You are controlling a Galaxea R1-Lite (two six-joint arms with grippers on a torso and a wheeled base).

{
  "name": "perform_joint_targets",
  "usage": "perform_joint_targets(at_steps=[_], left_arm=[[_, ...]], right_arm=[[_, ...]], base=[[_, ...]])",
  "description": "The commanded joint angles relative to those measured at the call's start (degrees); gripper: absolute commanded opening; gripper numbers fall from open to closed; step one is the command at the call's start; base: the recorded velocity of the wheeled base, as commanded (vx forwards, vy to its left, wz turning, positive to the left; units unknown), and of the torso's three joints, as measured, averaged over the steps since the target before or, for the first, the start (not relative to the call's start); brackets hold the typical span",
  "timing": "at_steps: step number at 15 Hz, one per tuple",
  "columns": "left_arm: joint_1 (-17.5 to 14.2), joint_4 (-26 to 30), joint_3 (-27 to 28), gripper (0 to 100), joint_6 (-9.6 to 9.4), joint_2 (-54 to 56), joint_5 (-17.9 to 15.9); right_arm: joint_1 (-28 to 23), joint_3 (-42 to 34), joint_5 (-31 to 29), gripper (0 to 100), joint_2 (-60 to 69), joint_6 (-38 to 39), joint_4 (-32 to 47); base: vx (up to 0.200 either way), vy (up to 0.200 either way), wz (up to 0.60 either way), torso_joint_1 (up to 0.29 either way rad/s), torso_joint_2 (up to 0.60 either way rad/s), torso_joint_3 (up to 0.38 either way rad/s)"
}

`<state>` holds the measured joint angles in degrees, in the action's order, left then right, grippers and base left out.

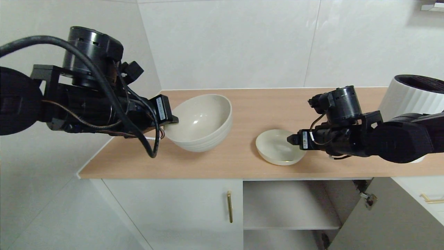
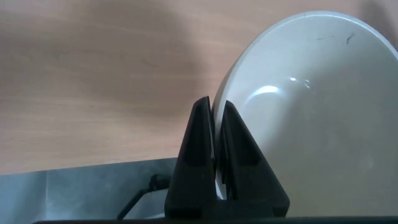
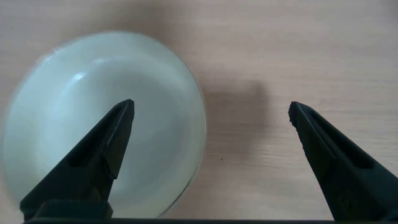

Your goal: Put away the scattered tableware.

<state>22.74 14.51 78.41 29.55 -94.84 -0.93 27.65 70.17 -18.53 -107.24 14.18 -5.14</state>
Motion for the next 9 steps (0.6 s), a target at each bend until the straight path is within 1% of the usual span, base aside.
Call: perform_joint_targets(at_steps=[1, 3, 5, 6, 9], left_arm=[[0.12, -0.18, -0.54, 0, 0.07, 1.85, -0.04], [0.12, -0.18, -0.54, 0, 0.07, 1.94, 0.05], [0.12, -0.18, -0.63, 0, 0.07, 2.38, -0.04], [0.2, -0.18, -0.8, 0, 0.07, 2.47, -0.04], [0.56, -0.18, -0.89, 0, -0.02, 2.82, -0.04]], right_arm=[[0.04, 0.23, -0.02, 100, -2.18, 0.06, -0.13], [0.04, 0.67, -0.02, 100, -3.15, 0.24, -0.13], [0.04, 1.73, -0.02, 100, -3.85, 2.08, -0.13], [0.04, 1.99, -0.02, 0, -3.85, 2.7, -0.13], [0.13, 1.9, 0.16, 0, -3.06, 3.4, -0.04]], base=[[0.0, 0.0, 0.0, 0.0, 0.0, 0.0], [0.0, 0.0, 0.0, 0.0, 0.0, 0.0], [0.0, 0.0, 0.0, 0.0, 0.0, 0.0], [0.0, 0.0, 0.0, 0.0, 0.0, 0.0], [0.0, 0.0, 0.0, 0.0, 0.0, 0.0]])
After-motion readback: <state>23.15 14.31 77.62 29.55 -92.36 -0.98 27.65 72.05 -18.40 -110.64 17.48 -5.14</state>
